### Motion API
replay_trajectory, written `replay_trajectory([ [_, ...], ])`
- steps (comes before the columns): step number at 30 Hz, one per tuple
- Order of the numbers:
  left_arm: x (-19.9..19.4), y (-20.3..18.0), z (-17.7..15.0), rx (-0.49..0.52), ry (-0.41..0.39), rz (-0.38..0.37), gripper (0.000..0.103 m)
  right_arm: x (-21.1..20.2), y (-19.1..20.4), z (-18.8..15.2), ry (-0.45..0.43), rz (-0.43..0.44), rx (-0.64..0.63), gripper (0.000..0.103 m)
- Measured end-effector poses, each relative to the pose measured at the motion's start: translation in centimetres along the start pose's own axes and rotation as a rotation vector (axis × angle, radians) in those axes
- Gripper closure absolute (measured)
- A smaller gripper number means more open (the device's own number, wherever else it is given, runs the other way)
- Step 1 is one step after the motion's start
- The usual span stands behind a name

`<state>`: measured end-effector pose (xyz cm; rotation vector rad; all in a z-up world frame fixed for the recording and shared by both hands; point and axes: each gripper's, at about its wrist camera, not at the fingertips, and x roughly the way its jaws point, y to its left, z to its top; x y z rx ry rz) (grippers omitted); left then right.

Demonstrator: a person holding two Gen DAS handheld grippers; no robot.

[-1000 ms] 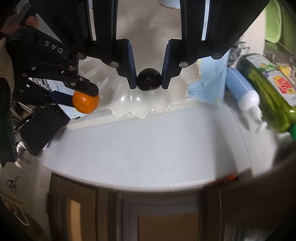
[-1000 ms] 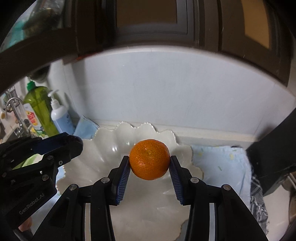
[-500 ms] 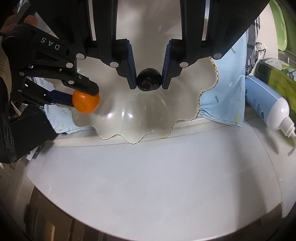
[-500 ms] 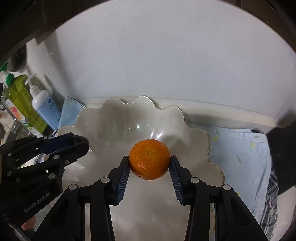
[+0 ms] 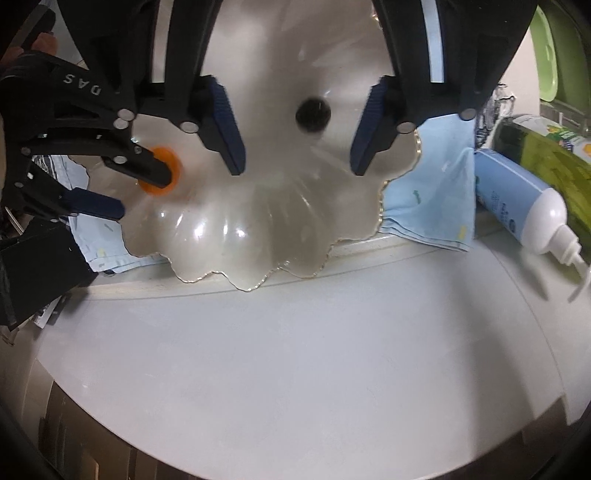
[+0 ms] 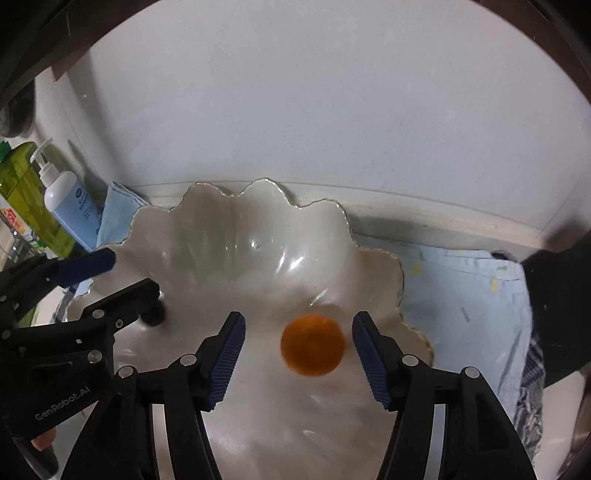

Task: Organize fruits
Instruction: 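Lift both open tools away from the bowl back over the fruits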

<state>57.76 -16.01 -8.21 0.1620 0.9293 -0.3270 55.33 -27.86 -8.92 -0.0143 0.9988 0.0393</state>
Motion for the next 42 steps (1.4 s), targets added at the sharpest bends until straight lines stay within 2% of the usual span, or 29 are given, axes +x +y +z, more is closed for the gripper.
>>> replay_trajectory([
  [4,-1.6,0.1,-0.2,-0.007,-0.048,0.019,0.019,-1.1,0.0,-0.2,-0.021,-0.018,-0.006,0.036],
  [15,-6.5,0.1,-1.9,0.011,-0.165,0.093,0.007,-5.5,-0.1,-1.5,-0.101,-0.014,0.006,0.036],
  [16,-7.3,0.0,-2.1,0.014,-0.183,0.104,0.004,-6.2,0.0,-1.8,-0.112,-0.02,0.004,0.033],
  [18,-8.3,0.1,-2.6,0.017,-0.205,0.107,0.003,-7.2,0.1,-2.2,-0.135,-0.025,-0.002,0.026],
  [28,-14.2,0.0,-6.5,0.014,-0.29,0.059,0.0,-13.1,1.5,-5.6,-0.257,-0.037,-0.014,0.023],
  [42,-20.2,0.4,-11.6,-0.005,-0.361,0.074,0.0,-18.6,4.9,-10.5,-0.376,-0.026,-0.07,0.021],
])
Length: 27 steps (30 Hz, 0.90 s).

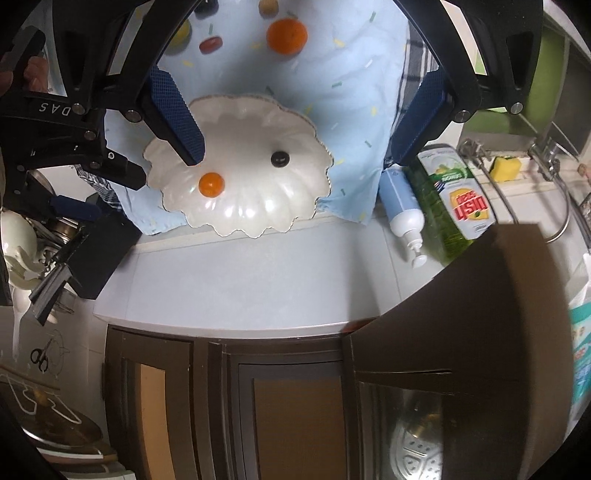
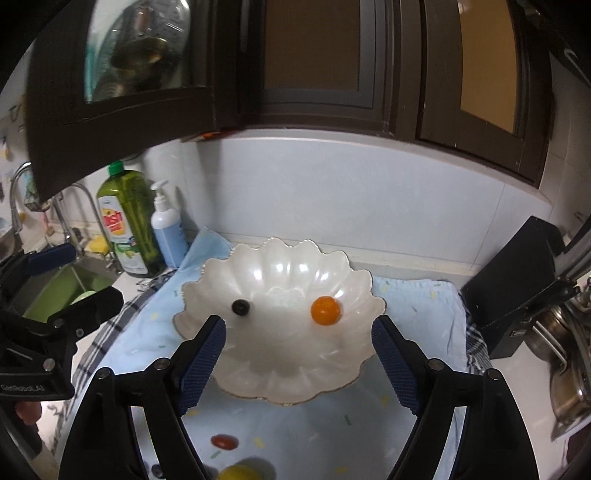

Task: Organize fruits
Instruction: 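Lift both open tools away from the bowl back over the fruits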

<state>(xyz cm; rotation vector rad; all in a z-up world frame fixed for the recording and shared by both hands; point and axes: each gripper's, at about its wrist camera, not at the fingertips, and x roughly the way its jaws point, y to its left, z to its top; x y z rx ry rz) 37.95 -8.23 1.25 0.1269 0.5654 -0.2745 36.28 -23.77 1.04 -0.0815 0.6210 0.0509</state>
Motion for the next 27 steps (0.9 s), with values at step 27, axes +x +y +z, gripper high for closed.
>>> replay_trajectory([
  [27,-7.9,-1.1,-11.1,0.043,0.094,0.095,0.0,-6.6,3.1,-9.2,0.041,0.011,-0.021,0.021],
])
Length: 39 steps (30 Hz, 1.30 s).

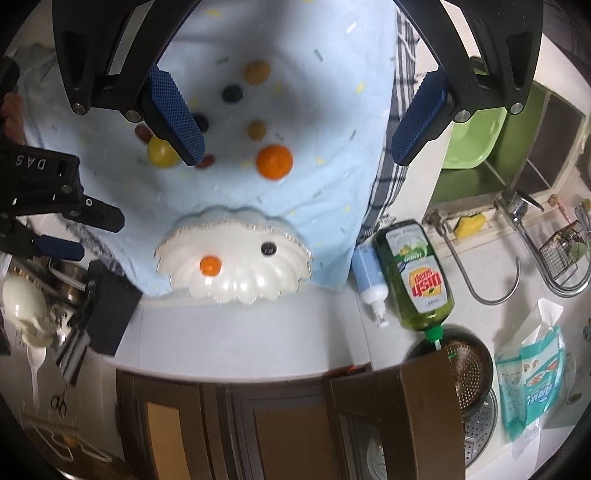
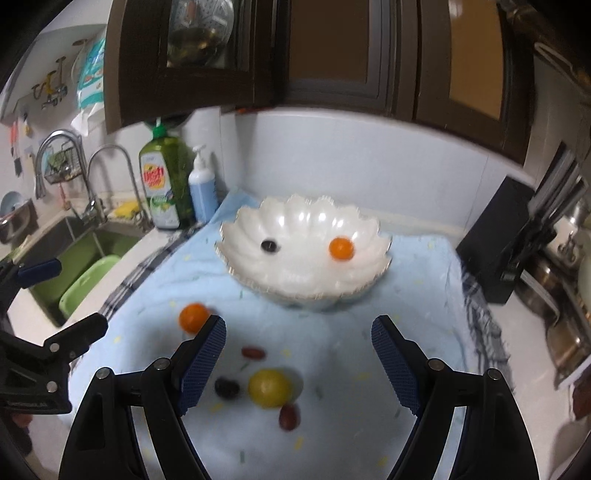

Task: Organize fruits
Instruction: 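Lift both open tools away from the bowl back over the fruits, then grasp the small brown fruit with the left tool while the right grasps a red date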

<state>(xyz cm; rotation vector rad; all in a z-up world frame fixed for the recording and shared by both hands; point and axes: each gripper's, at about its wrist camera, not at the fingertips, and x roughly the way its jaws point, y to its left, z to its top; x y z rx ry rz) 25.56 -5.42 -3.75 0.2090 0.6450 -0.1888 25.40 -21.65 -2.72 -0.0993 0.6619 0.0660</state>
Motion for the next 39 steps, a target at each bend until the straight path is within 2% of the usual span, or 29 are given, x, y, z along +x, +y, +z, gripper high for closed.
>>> replay_trajectory([
  [4,0.6,-0.6,-1.6,0.032,0.045,0.004,0.0,1.0,0.5,-1.7,0.055,-0.012,-0.043,0.021],
  [7,1.5,-1.1,-2.7,0.049,0.094,-0.012,0.001,1.8,0.6,-2.9,0.104,0.01,-0.057,0.021],
  [11,2.4,-1.1,-3.7,0.043,0.122,-0.036,0.001,2.8,0.5,-4.3,0.147,0.019,-0.053,0.021],
  [17,4.4,-1.5,-5.1,0.035,0.183,-0.071,0.007,4.4,-0.1,-5.6,0.213,0.037,-0.027,0.021],
  [20,5.3,-1.7,-5.5,0.03,0.214,-0.08,0.014,5.5,-0.3,-6.2,0.255,0.056,-0.016,0.022],
  [24,6.4,-2.1,-6.0,0.044,0.246,-0.083,0.015,6.8,-0.5,-6.9,0.309,0.076,0.002,0.03],
  [32,8.0,-1.9,-6.8,0.032,0.307,-0.101,0.026,8.7,-0.4,-7.7,0.381,0.095,-0.006,0.044],
  [39,9.2,-2.0,-7.3,0.034,0.349,-0.094,0.042,9.7,-0.4,-8.2,0.419,0.082,-0.022,0.055],
])
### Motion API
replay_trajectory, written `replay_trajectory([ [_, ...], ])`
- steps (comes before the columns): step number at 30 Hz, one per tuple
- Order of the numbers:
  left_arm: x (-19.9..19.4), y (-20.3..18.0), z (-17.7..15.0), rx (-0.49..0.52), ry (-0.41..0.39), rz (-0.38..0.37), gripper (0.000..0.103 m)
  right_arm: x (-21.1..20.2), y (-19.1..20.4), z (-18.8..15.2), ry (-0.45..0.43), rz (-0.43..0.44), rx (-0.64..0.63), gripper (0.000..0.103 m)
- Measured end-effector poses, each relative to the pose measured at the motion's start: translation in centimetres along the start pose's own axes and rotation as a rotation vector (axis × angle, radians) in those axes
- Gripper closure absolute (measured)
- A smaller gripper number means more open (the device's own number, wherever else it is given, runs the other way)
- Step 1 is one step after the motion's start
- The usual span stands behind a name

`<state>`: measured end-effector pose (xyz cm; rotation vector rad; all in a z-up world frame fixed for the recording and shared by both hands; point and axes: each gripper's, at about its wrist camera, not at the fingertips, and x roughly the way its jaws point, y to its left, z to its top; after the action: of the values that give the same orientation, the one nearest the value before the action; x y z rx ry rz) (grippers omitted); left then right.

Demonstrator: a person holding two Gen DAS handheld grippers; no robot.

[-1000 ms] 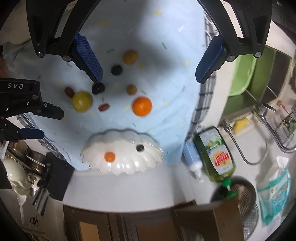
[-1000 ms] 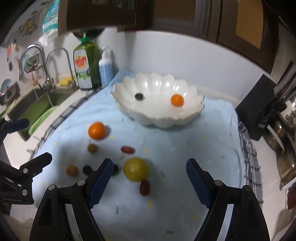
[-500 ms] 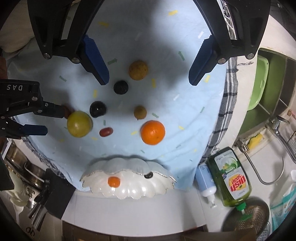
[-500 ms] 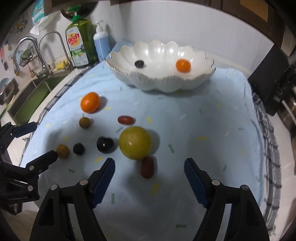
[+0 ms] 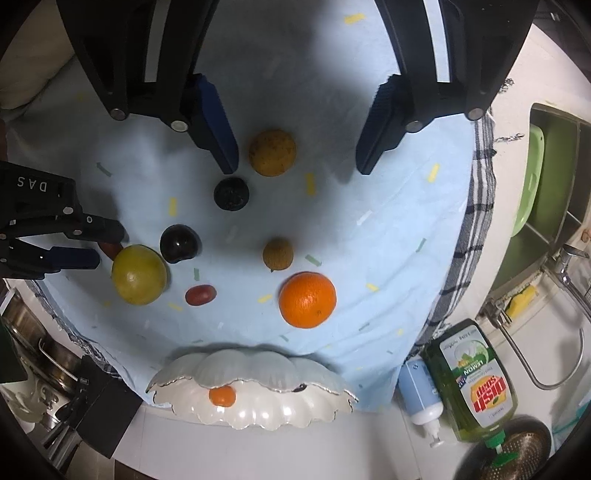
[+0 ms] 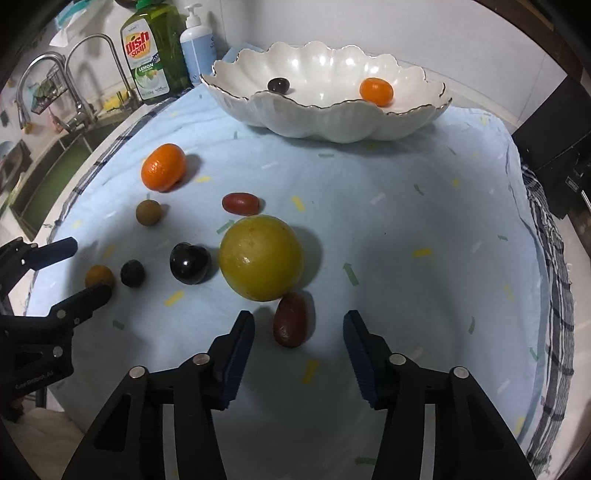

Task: Organize fruits
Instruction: 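Grasp the small brown fruit with the left tool while the right grasps a red date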

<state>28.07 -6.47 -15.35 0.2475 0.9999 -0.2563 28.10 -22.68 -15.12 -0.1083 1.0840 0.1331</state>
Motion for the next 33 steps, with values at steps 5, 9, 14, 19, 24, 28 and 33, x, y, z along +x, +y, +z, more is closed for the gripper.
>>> replay_trajectory([
  [5,0.3,0.1,-0.2,-0.012,0.011,-0.019,0.054,0.1,0.1,0.0,0.004,-0.002,-0.013,0.067],
  [9,0.4,0.0,-0.3,-0.014,0.009,-0.046,0.065,0.1,0.2,-0.2,0.002,0.002,-0.009,0.076],
  [14,0.1,-0.3,-0.4,-0.007,-0.002,-0.054,0.074,-0.1,0.0,-0.3,-0.005,0.019,0.0,0.084],
  [19,-0.1,-0.5,-0.4,-0.005,-0.014,-0.05,0.076,-0.3,0.1,-0.5,-0.016,0.027,0.006,0.086],
  [24,-0.9,-0.4,-0.3,-0.008,-0.047,-0.044,0.077,-1.0,0.4,-0.5,-0.022,0.024,-0.007,0.086],
  [28,-1.4,-0.4,-0.2,-0.007,-0.062,-0.044,0.077,-1.7,0.5,-0.5,-0.038,0.019,-0.01,0.086],
  [33,-2.3,-0.7,0.4,-0.001,-0.099,-0.049,0.077,-2.7,0.2,-0.4,-0.063,0.018,-0.002,0.086],
])
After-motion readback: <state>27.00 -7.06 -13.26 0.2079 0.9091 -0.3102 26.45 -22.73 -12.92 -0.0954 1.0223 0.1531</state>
